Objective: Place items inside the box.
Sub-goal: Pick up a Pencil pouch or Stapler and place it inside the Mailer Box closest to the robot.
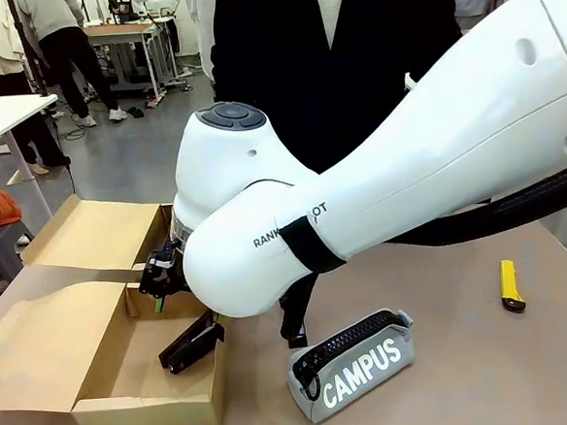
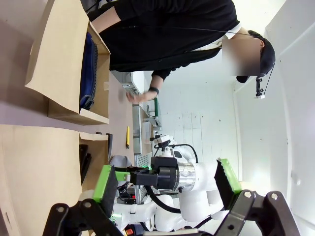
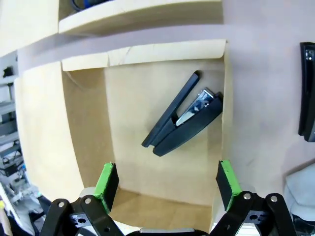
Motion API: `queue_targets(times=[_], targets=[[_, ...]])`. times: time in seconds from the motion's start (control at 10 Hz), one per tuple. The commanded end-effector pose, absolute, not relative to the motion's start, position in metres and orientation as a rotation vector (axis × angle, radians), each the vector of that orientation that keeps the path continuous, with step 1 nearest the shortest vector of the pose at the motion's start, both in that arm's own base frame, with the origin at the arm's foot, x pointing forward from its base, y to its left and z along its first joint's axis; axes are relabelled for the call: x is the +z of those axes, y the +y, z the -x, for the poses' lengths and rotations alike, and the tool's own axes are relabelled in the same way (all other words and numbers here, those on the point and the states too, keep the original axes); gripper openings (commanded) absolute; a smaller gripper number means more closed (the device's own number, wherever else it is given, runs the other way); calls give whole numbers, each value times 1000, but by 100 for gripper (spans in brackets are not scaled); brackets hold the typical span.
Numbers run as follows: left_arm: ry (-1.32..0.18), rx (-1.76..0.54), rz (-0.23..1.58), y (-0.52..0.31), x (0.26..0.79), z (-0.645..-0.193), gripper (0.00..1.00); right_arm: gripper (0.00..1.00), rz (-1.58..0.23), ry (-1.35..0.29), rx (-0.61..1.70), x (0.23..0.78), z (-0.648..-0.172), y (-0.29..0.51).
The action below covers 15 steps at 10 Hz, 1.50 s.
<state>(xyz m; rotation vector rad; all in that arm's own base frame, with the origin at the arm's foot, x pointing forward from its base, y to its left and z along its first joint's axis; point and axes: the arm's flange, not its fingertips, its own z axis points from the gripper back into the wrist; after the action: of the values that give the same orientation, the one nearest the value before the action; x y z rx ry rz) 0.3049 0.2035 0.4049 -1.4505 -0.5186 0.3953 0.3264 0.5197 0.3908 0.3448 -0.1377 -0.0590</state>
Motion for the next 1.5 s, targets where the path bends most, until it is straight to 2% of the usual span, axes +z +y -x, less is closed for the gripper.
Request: queue_targets(times=[0.0,0.2,0.3,0.4,0.5,0.6,1.2,1.3,1.4], targets=[[-533,375,1457,203,406,-303,100,100,-358,-76,10,400,-311,505],[-533,375,1457,203,406,-303,100,100,-245,-89,73,423,-295,474],[-533,375,1457,203,406,-303,100,100,-138,-109,75,431,-286,450],[-533,375,1457,203,406,-303,100,100,-108,-117,38,435,-281,430],[-533,375,1457,203,406,-303,100,100,-128,-97,31,436,-278,412],[-533,375,1457,203,406,-303,100,100,-165,-78,47,424,-286,459],[-533,375,1457,203,406,-303,100,100,-153,-71,57,421,-282,457],[-533,375,1457,203,406,-303,100,100,-165,-34,93,423,-280,449],[-533,375,1457,203,406,-303,100,100,-261,18,97,434,-286,414]])
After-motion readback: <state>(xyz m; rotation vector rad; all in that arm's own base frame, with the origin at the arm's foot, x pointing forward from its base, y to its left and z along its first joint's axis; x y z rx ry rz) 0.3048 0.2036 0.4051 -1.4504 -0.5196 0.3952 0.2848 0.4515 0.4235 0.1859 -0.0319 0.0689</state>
